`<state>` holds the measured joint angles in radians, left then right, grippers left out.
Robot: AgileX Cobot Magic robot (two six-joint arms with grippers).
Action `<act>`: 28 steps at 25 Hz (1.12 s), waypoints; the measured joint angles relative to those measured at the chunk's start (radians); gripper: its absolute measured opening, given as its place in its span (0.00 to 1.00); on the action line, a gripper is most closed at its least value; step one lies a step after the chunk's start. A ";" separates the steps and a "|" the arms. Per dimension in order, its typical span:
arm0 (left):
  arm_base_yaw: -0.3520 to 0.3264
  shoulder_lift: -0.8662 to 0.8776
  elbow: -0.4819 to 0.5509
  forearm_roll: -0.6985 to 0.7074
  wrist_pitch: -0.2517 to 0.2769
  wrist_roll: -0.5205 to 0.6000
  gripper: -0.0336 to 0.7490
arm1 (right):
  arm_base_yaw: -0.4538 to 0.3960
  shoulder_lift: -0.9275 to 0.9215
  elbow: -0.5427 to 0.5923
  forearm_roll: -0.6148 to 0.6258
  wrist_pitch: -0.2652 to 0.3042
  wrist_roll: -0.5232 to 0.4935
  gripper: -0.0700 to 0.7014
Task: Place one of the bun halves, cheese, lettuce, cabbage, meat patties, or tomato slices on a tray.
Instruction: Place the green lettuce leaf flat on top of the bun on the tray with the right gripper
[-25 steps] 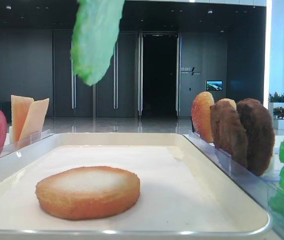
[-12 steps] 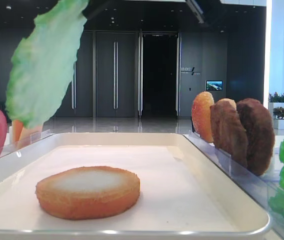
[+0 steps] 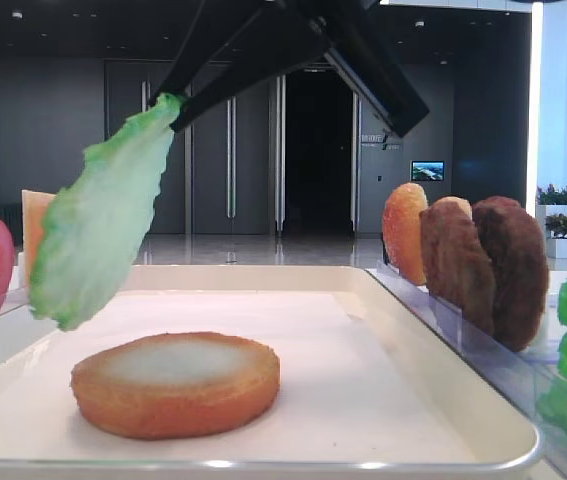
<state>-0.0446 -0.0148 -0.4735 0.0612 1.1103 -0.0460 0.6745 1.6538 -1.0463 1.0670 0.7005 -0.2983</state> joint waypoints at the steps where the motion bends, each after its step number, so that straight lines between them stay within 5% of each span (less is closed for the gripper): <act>1: 0.000 0.000 0.000 0.000 0.000 0.000 0.62 | -0.006 0.005 0.000 0.006 -0.012 -0.010 0.18; 13: 0.000 0.000 0.000 0.000 0.000 0.000 0.62 | -0.013 0.066 0.000 0.081 -0.002 -0.093 0.18; 28: 0.000 0.000 0.000 0.000 0.000 0.000 0.62 | -0.017 0.081 0.000 0.015 -0.003 -0.083 0.18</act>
<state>-0.0446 -0.0148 -0.4735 0.0612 1.1103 -0.0460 0.6573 1.7343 -1.0463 1.0817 0.6976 -0.3813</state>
